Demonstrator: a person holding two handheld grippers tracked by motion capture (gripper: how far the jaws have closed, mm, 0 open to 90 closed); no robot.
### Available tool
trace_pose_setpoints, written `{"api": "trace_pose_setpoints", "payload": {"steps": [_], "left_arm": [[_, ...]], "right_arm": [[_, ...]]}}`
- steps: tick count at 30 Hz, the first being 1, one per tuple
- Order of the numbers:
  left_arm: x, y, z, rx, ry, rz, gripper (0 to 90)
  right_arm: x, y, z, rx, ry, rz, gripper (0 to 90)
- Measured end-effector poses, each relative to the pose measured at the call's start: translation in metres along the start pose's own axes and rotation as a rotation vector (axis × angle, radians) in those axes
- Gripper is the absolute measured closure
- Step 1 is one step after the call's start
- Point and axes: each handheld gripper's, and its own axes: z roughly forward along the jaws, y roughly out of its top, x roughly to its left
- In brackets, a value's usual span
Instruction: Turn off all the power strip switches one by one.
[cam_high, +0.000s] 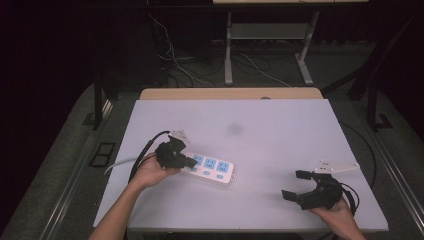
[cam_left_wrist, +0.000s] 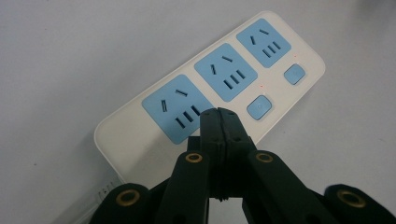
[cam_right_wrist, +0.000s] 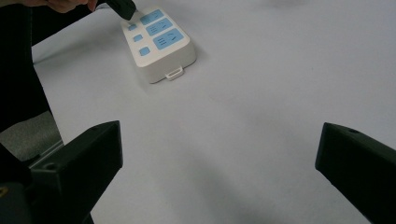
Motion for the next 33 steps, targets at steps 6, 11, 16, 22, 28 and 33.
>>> {"api": "trace_pose_setpoints", "payload": {"steps": [6, 11, 16, 22, 28, 33], "left_arm": [[-0.0018, 0.0003, 0.0051, 0.026, 0.002, 0.014, 88.8], [-0.0017, -0.0003, 0.0076, 0.023, 0.003, 0.001, 88.9], [-0.0009, -0.0014, 0.0072, 0.020, -0.001, -0.004, 89.1], [-0.0023, -0.0016, 0.0071, 0.023, 0.006, 0.009, 89.1], [-0.0017, -0.0026, 0.0074, 0.015, 0.001, 0.006, 89.3], [0.0012, -0.0070, 0.0072, -0.015, -0.017, -0.025, 89.3]], "right_arm": [[-0.0003, -0.0002, 0.0002, 0.002, 0.002, 0.001, 0.3], [-0.0001, -0.0003, 0.0000, 0.001, 0.004, 0.000, 0.3], [-0.0003, -0.0004, -0.0003, 0.000, 0.005, 0.000, 0.3], [0.0002, -0.0004, -0.0003, 0.000, 0.005, -0.002, 0.3], [0.0002, -0.0006, 0.0000, 0.003, 0.003, -0.003, 0.3], [0.0001, -0.0006, 0.0003, 0.005, 0.002, -0.002, 0.3]]}}
